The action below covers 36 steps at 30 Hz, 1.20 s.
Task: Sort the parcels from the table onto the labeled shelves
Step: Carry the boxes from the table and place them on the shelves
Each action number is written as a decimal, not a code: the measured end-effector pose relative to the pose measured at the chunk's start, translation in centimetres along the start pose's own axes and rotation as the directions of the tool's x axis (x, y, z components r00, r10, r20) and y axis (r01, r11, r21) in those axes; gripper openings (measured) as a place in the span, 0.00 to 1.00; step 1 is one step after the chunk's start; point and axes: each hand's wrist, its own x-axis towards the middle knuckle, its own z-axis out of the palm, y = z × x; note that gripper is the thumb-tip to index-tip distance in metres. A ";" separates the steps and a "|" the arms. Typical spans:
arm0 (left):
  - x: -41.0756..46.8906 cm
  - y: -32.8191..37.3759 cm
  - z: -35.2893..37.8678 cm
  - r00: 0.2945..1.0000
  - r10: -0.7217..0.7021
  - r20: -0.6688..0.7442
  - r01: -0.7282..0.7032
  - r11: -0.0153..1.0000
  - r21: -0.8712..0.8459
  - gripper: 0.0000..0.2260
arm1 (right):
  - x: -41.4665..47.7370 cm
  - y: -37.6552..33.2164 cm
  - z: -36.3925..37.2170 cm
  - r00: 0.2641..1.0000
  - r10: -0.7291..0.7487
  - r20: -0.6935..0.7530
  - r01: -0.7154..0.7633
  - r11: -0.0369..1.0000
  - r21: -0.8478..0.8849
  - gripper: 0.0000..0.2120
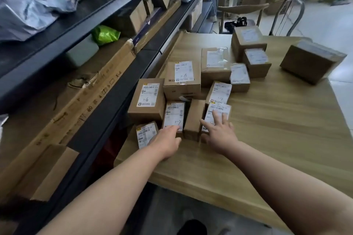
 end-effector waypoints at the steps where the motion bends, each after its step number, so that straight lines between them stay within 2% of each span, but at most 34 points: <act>1: 0.7 0.0 -0.3 1.000 0.003 0.001 -0.003 1.000 -0.003 0.21 | 0.2 0.1 0.1 1.000 0.014 0.020 -0.015 1.000 0.016 0.25; 5: 4.3 0.8 -1.0 0.998 0.067 0.002 -0.067 0.998 0.001 0.22 | -0.2 1.7 0.2 0.998 0.060 -0.024 -0.059 0.998 0.031 0.15; 9: 7.2 2.9 0.1 0.990 0.144 -0.003 -0.144 0.990 0.005 0.24 | -1.5 3.9 -0.2 0.990 0.117 -0.072 -0.120 0.992 -0.040 0.11; 12: 9.1 5.1 1.9 0.990 0.140 0.029 -0.141 0.988 0.064 0.28 | -2.5 5.4 -0.1 0.969 0.229 -0.092 -0.230 0.973 -0.008 0.16; 16: 9.5 5.4 3.3 0.994 0.106 0.024 -0.108 0.987 0.121 0.31 | -3.5 6.5 0.4 0.954 0.275 -0.119 -0.275 0.961 0.013 0.35; 20: 9.0 4.8 4.4 0.985 0.172 -0.002 -0.171 0.981 0.093 0.29 | -4.0 6.9 1.1 0.951 0.285 -0.122 -0.285 0.958 0.017 0.35; 23: 7.5 5.0 5.1 0.980 0.196 0.023 -0.197 0.979 0.052 0.31 | -3.8 6.8 0.9 0.955 0.272 -0.117 -0.273 0.962 0.007 0.35; 28: 4.3 6.3 6.8 0.993 0.120 -0.010 -0.121 0.981 -0.149 0.29 | -4.4 8.9 -0.5 0.982 0.173 -0.075 -0.174 0.985 -0.001 0.34; 30: 3.5 6.9 7.4 0.997 0.054 -0.046 -0.066 0.947 -0.315 0.28 | -5.2 10.3 -0.9 0.988 0.136 -0.067 -0.136 0.991 0.012 0.33; 31: 3.2 7.2 7.7 0.998 -0.002 -0.059 -0.024 0.902 -0.432 0.28 | -5.6 11.0 -0.9 0.991 0.118 -0.068 -0.117 0.993 0.016 0.33; 33: 2.7 7.8 8.3 0.990 -0.132 -0.040 0.072 0.745 -0.664 0.30 | -6.4 12.3 -0.8 0.995 0.080 -0.067 -0.079 0.997 0.017 0.33; 34: 2.6 8.1 8.6 0.984 -0.178 -0.018 0.108 0.672 -0.733 0.30 | -6.8 12.9 -0.8 0.996 0.063 -0.064 -0.062 0.998 0.014 0.33; 36: 2.5 8.3 9.2 0.967 -0.254 -0.003 0.163 0.628 -0.761 0.29 | -7.4 13.6 -0.5 0.998 0.032 -0.058 -0.032 0.999 0.003 0.33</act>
